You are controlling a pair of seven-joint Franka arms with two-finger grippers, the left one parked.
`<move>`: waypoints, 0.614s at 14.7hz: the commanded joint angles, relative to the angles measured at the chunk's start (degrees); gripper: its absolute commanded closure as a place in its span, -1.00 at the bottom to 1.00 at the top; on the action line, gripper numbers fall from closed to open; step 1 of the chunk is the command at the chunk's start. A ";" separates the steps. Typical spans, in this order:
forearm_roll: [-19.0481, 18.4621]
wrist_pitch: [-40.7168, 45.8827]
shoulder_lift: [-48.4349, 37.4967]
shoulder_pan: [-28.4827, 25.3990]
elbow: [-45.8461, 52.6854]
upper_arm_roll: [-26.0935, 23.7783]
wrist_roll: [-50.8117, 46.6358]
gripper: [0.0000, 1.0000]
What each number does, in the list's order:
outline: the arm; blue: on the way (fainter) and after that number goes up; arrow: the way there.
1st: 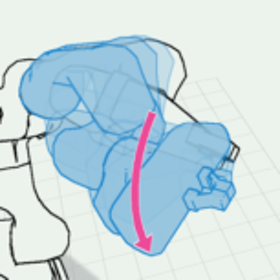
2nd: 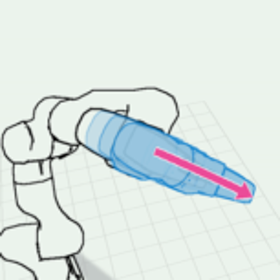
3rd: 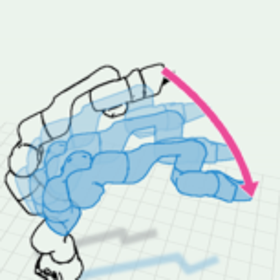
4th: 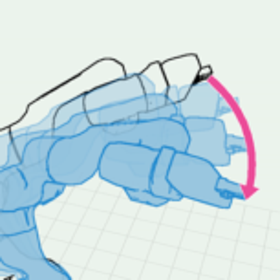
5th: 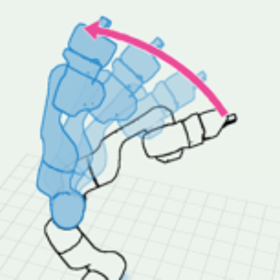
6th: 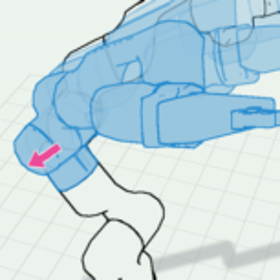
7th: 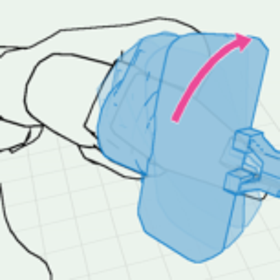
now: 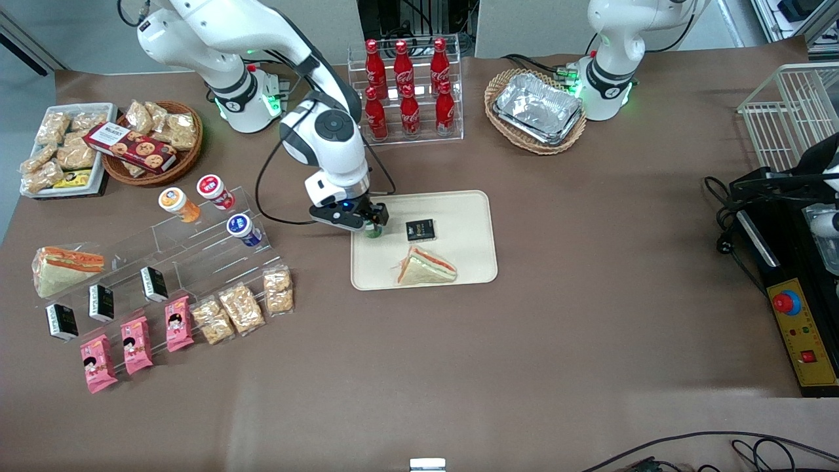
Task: Place green gum on tray
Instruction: 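Carry the gum tub over the cream tray and lower it, then open the right gripper to release the tub on the tray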
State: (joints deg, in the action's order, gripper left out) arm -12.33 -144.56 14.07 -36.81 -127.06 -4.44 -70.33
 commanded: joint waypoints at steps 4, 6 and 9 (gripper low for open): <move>14.15 18.23 -10.53 2.44 6.46 0.48 16.42 -1.00; 14.88 25.26 -13.09 5.77 10.32 0.49 21.45 -1.00; 14.97 38.43 -14.15 8.76 19.98 1.27 29.35 -1.00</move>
State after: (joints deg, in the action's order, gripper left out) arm 0.90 -117.22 0.61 -30.55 -115.51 -3.79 -48.22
